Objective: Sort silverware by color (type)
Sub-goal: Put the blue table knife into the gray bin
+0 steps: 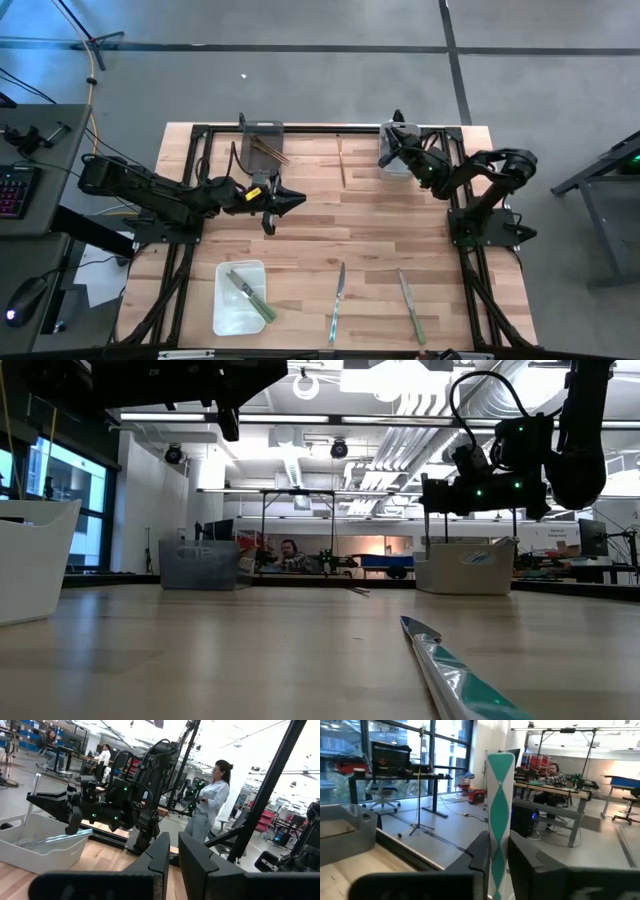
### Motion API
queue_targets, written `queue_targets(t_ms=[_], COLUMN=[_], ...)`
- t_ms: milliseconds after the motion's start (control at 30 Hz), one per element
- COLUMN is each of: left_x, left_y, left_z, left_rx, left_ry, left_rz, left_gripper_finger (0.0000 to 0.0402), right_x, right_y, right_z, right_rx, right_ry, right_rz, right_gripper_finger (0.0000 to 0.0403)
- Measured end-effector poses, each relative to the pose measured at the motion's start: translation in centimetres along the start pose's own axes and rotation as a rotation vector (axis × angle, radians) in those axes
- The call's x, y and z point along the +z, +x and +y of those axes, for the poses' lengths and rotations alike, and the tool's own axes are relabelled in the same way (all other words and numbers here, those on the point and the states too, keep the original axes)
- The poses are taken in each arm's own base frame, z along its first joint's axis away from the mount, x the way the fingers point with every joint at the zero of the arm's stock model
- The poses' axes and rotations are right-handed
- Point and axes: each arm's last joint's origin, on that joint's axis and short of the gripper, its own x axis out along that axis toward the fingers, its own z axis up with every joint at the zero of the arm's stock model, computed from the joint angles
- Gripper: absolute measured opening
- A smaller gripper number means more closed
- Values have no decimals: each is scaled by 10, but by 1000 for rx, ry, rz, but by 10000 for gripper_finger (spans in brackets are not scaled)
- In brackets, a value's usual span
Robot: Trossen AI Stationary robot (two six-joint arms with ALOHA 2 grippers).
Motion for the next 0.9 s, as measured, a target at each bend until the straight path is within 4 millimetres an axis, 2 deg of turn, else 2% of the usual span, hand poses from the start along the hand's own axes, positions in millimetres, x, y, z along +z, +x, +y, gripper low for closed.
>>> queue_targets(t_ms=[200, 300, 400, 533, 600, 767, 900], left_x=[0, 0, 0, -1, -2, -2, -2], left_y=[0, 0, 0, 0, -1, -1, -1], left_z=[0, 0, -1, -4, -5, -6, -6], left_rx=[0, -1, -4, -16, -21, -25, -25], left_ry=[0, 0, 0, 14, 20, 21, 21], left_rz=[0, 0, 2, 5, 6, 7, 7], left_gripper_finger=[33, 33, 33, 33, 33, 33, 33], right_x=[-4, -8, -10, -10, -10, -10, -10], right_y=[-1, -1, -1, -1, -2, -3, -4], right_z=[0, 1, 1, 2, 3, 7, 9], right_rx=[-2, 3, 7, 8, 15, 34, -20], right_ry=[11, 2, -4, 12, 10, 28, 32], right_rz=[41, 76, 97, 101, 99, 104, 110], right_gripper_finger=[87, 97, 80, 20, 6, 18, 23])
